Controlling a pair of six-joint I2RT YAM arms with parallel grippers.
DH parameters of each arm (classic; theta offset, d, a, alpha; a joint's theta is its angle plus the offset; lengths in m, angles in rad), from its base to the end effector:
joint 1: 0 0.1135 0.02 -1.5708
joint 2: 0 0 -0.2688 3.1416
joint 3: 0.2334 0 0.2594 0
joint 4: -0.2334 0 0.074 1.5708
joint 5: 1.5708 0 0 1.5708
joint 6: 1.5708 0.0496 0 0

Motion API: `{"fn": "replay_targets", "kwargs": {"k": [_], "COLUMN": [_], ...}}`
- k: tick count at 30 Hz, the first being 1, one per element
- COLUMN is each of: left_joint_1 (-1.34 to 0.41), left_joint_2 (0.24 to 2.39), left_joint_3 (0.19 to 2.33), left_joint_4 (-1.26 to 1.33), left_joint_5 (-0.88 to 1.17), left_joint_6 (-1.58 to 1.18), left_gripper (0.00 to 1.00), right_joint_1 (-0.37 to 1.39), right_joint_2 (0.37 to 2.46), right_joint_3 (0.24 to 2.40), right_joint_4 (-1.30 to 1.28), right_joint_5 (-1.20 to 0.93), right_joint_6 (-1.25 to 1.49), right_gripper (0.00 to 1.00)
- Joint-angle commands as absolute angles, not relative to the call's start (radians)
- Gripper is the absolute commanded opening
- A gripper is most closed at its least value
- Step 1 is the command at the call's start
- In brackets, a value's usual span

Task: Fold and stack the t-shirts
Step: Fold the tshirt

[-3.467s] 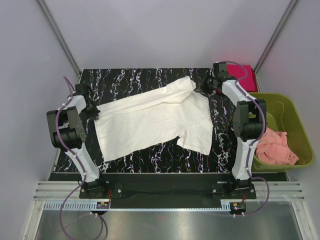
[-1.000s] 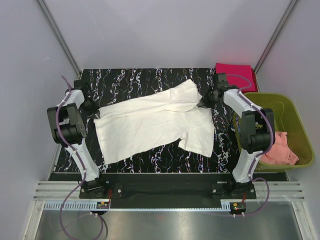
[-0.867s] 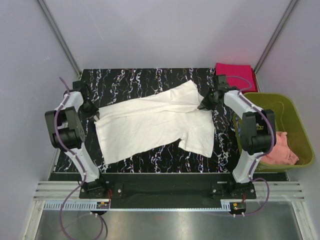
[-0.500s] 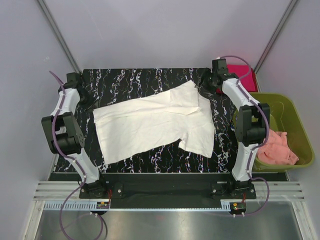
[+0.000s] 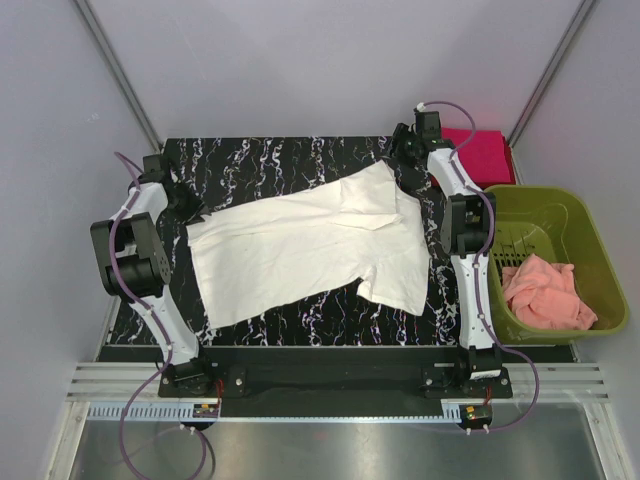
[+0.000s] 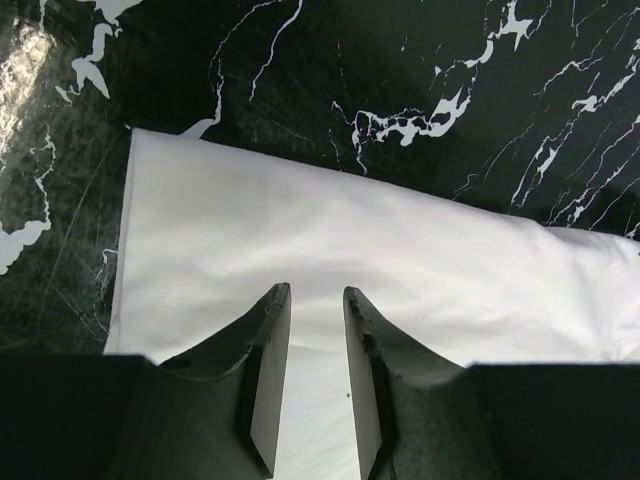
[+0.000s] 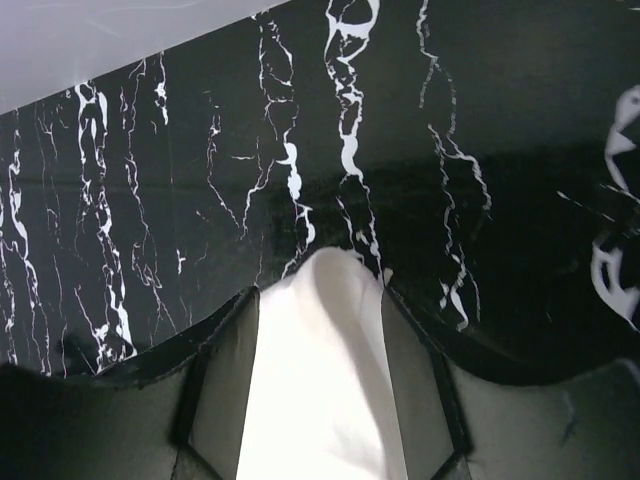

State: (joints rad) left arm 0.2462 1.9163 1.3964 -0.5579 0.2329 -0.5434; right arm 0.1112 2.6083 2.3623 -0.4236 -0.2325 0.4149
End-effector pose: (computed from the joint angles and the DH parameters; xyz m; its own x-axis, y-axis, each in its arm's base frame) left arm 0.4079 0.0907 0.1854 -0.6635 -0.6854 -0.3000 -0.5540 0.7195 -0.4187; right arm 0.6017 0.0787 0.1710 -0.6804 0.3187 -0.6599 -0.0145 0.8945 0.4469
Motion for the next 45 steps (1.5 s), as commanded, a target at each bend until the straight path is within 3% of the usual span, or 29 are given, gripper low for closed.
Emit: {"fn": "replay_targets", "kwargs": {"k": [1,10,17,20,32,33,37,41,45], "left_joint_1": [0.248,0.256,0.281,0.284,0.290,0.290,0.293,0.295,0.295], "left_joint_2": [1.966,2.037,2.098,2.098,2.109,2.112,2.109,2.097,2.103], "left_joint_3": [1.460,1.511,1.526,1.517,1.502,1.499,1.497,1.483,1.486], "left_joint_4": [-0.514,-0.564,-0.607,-0.603,-0.601,-0.606,-0.609,-0.608,-0.600], "left_joint_5": [0.274,0.267,0.259,0.262,0.273,0.276,0.269,0.259,0.265], "left_joint_6": [-0.529,-0.535,-0.535,-0.534,-0.534,-0.529,-0.532,-0.525,-0.538], "left_gripper": [0.33,0.32,0.31,0.31,0.31,0.31,0.29,0.29,0.29], "right_joint_1": [0.114,0.112,0.112,0.112,0.109,0.109,0.104,0.095,0.089], "right_joint_2": [2.660,2.700,2.707,2.707,2.744,2.747,2.727,2.646,2.655], "right_joint_3": [2.482,2.460,2.454,2.454,2.462,2.462,2.470,2.404,2.437], "right_joint_4": [-0.413,-0.344,-0.324,-0.322,-0.310,-0.304,-0.301,-0.276,-0.288], "right_joint_5": [-0.308,-0.380,-0.367,-0.361,-0.345,-0.342,-0.231,-0.060,-0.044], "right_joint_6": [0.422,0.494,0.523,0.534,0.584,0.589,0.595,0.580,0.594], "right_gripper": [0.59,0.46,0.42,0.33,0.33,0.31,0.00,0.00,0.00]}}
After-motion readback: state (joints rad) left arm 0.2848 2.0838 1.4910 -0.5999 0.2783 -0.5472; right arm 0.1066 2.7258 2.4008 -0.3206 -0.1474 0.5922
